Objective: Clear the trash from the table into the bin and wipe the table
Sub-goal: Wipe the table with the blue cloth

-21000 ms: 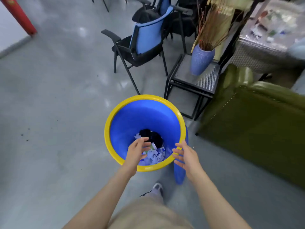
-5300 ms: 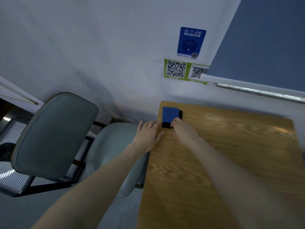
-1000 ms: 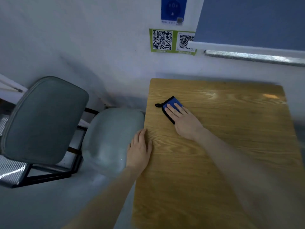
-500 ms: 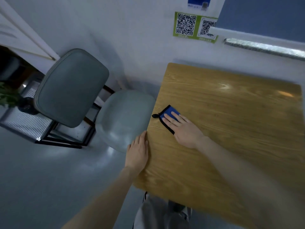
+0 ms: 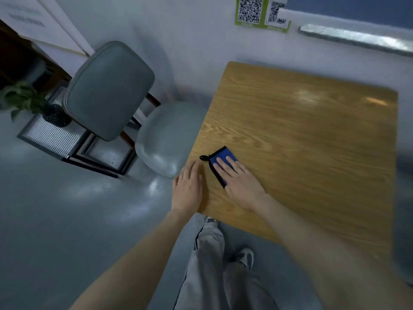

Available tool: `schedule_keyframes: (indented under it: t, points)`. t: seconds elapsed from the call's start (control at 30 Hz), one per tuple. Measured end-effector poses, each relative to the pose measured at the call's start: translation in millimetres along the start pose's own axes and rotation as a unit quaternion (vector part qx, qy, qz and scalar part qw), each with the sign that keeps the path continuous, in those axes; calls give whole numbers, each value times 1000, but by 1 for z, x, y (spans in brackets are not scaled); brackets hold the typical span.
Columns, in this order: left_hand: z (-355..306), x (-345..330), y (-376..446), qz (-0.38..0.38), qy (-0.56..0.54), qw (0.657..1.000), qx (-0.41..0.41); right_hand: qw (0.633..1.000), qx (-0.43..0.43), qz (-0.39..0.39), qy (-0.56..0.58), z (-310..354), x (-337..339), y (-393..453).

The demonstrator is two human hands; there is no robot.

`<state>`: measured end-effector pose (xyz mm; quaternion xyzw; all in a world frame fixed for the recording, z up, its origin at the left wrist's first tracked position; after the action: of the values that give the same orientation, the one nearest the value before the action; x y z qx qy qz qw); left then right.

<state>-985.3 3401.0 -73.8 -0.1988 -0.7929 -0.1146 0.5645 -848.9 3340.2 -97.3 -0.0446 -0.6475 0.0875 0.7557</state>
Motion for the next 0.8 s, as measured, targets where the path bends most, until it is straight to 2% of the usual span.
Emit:
schedule_keyframes:
  t: [0.3, 0.8]
  points:
    - [-39, -12, -14, 30, 29, 998, -52, 976, -200, -64, 53, -11, -17, -62]
    - [-113, -42, -7, 88, 31, 989, -118, 937, -332, -83, 69, -64, -30, -136]
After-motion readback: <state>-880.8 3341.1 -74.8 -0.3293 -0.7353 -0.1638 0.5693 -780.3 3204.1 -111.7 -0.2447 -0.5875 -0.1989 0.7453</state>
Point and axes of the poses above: each hand's wrist, its own y-axis towards the middle knuckle, its own x-axis out of the back of the hand, z = x × y, the point moved 10 cm from there along y, towards the middle knuckle, and after that the axes turned 4 degrees about -z, right-handed, at the moved point
